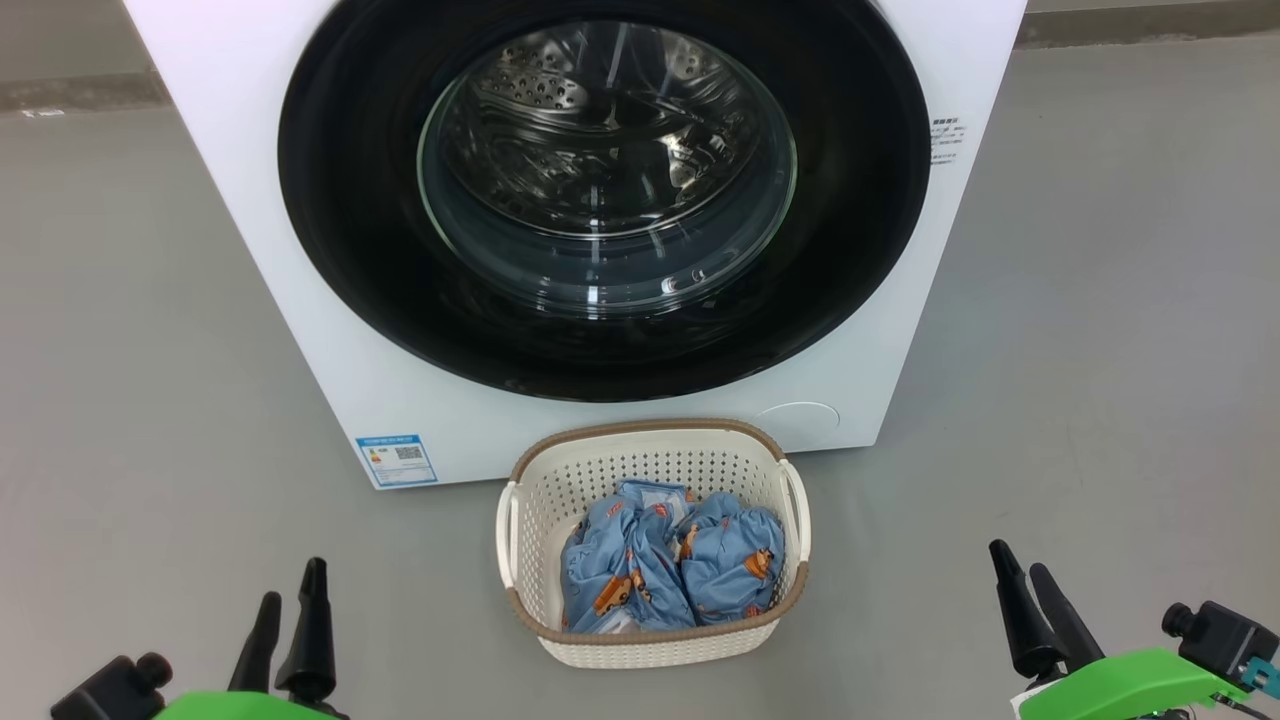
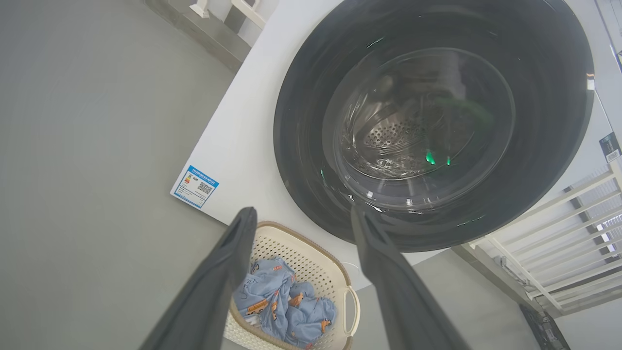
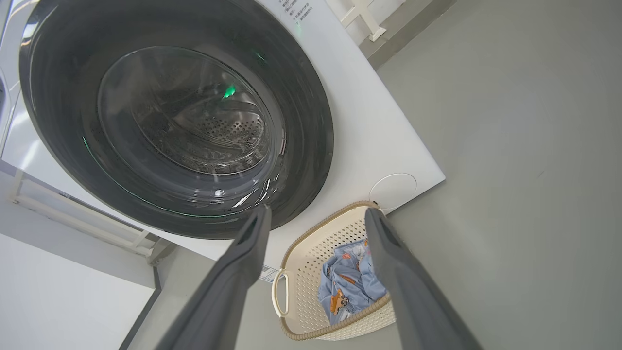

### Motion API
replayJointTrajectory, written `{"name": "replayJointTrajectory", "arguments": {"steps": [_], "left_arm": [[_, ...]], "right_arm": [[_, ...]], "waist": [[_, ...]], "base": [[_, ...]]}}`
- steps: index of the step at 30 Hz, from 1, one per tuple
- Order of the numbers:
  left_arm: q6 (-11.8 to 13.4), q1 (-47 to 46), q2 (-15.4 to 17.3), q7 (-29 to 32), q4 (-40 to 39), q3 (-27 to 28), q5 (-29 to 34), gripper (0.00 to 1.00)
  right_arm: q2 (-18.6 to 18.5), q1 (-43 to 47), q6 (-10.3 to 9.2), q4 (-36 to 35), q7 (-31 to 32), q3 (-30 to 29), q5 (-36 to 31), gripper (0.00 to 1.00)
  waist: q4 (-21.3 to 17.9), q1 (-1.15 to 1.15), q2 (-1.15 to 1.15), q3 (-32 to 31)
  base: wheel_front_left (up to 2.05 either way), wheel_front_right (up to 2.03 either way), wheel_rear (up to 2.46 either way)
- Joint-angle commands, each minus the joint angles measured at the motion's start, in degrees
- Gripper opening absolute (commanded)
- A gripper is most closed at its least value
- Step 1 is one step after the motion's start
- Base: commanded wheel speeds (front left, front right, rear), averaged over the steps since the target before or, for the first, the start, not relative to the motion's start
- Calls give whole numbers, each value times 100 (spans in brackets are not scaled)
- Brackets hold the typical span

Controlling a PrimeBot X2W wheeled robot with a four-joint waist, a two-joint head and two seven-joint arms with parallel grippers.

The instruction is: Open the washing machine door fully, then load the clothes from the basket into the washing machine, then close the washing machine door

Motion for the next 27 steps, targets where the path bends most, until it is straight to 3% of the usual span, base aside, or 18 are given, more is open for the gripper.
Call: {"name": "replayJointTrajectory", "arguments": {"steps": [1, 27], "left_arm": [[-10, -63, 106, -78, -192, 95, 198, 100], [-14, 16, 158, -517, -344, 29, 1954, 100]], "right_arm": [[-105, -228, 6, -125, -81, 107, -196, 100], [-280, -264, 8, -131, -517, 347, -1804, 100]], "waist": [[-1, 0, 0, 2], [-23, 0, 0, 23]], "base": [[0, 0, 0], [0, 0, 0]]}}
